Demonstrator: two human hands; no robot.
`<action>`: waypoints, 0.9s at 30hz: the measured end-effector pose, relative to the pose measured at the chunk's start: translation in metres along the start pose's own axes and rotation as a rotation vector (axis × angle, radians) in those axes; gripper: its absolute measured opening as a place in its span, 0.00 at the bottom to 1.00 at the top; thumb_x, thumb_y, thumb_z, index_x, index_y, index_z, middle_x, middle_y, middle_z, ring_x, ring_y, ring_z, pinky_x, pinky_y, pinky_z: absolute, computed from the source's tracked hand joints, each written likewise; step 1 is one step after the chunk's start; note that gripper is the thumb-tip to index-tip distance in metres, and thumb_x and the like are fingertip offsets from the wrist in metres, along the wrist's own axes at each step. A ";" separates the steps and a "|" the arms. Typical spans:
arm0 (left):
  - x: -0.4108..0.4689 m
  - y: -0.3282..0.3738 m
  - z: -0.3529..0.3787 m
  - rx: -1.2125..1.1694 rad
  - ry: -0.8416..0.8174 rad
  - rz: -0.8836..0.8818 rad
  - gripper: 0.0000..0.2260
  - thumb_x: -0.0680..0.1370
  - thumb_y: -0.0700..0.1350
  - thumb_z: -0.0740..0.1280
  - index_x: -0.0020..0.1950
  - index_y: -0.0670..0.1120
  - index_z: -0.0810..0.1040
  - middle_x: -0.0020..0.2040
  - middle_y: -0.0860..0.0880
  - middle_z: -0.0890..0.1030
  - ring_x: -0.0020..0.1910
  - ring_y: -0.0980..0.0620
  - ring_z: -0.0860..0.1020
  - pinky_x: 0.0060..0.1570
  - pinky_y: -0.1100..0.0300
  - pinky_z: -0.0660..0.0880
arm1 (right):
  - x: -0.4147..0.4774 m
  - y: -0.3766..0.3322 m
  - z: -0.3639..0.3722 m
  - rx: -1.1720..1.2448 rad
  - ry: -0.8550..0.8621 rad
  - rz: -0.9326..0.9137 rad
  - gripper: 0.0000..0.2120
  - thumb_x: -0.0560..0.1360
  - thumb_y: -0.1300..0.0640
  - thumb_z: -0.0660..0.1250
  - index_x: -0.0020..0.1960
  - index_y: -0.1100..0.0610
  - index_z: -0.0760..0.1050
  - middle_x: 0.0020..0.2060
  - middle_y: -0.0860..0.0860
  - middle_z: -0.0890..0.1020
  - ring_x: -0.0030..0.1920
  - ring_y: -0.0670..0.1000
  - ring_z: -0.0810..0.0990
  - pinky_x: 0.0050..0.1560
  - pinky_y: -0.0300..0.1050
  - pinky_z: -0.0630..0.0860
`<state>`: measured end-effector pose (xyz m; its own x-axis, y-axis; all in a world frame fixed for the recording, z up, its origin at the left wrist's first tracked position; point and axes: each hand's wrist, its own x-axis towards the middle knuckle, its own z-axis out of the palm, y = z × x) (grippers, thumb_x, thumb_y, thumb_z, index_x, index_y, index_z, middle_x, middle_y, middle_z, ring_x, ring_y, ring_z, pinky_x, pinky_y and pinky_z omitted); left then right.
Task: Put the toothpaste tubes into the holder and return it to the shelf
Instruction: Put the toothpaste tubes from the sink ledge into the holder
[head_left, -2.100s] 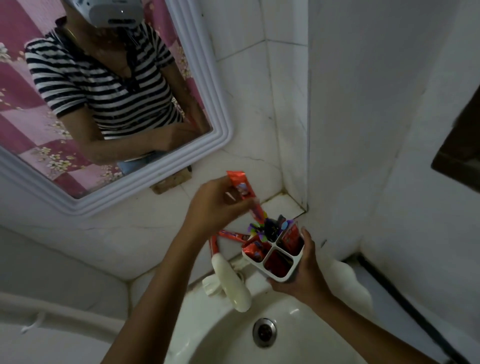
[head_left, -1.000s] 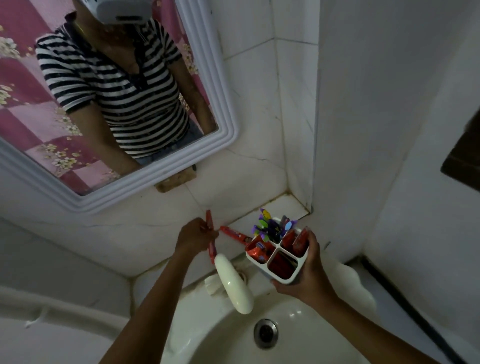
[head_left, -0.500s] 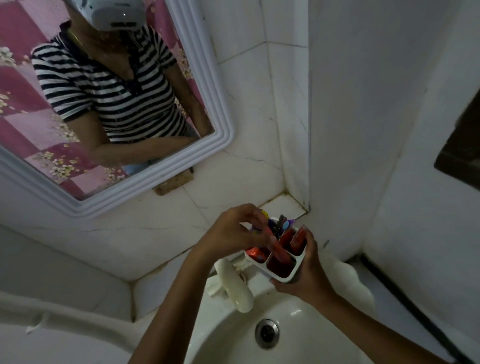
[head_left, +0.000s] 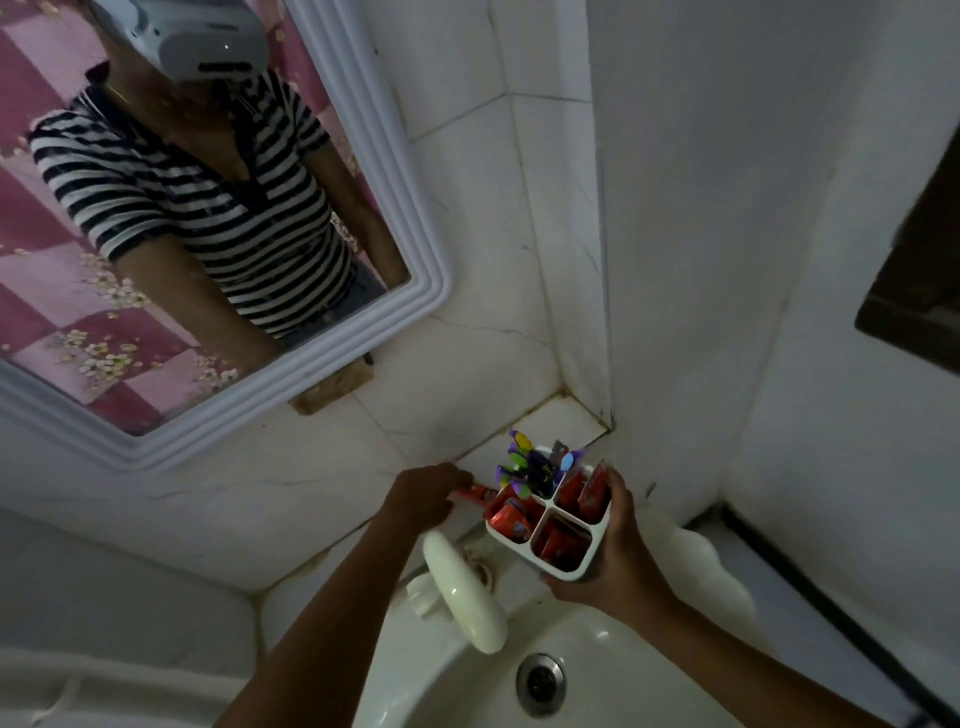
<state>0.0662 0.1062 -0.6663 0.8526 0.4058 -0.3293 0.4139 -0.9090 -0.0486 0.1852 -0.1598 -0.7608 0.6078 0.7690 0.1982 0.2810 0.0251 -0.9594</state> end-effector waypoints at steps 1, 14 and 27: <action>0.002 0.001 0.003 0.053 -0.014 0.016 0.21 0.78 0.45 0.64 0.72 0.53 0.71 0.68 0.49 0.76 0.65 0.49 0.76 0.59 0.55 0.74 | 0.000 0.000 0.000 0.003 -0.001 0.001 0.70 0.56 0.49 0.89 0.81 0.33 0.43 0.77 0.50 0.67 0.75 0.45 0.73 0.67 0.43 0.80; -0.060 0.000 -0.054 -0.424 0.357 -0.255 0.10 0.71 0.47 0.72 0.49 0.50 0.75 0.48 0.50 0.79 0.42 0.45 0.80 0.40 0.53 0.76 | -0.001 0.002 0.002 -0.004 0.019 0.011 0.71 0.54 0.47 0.88 0.80 0.30 0.42 0.76 0.50 0.66 0.75 0.44 0.73 0.63 0.30 0.76; -0.081 0.120 -0.119 -1.010 0.140 0.073 0.10 0.69 0.43 0.78 0.46 0.43 0.81 0.46 0.41 0.84 0.43 0.43 0.85 0.47 0.48 0.82 | 0.003 -0.001 -0.001 -0.079 0.011 0.005 0.72 0.55 0.47 0.90 0.84 0.50 0.46 0.78 0.53 0.66 0.77 0.53 0.72 0.70 0.59 0.79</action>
<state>0.0848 -0.0241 -0.5332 0.8891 0.4194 -0.1833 0.3801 -0.4534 0.8062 0.1880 -0.1581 -0.7589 0.6175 0.7618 0.1961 0.3354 -0.0294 -0.9416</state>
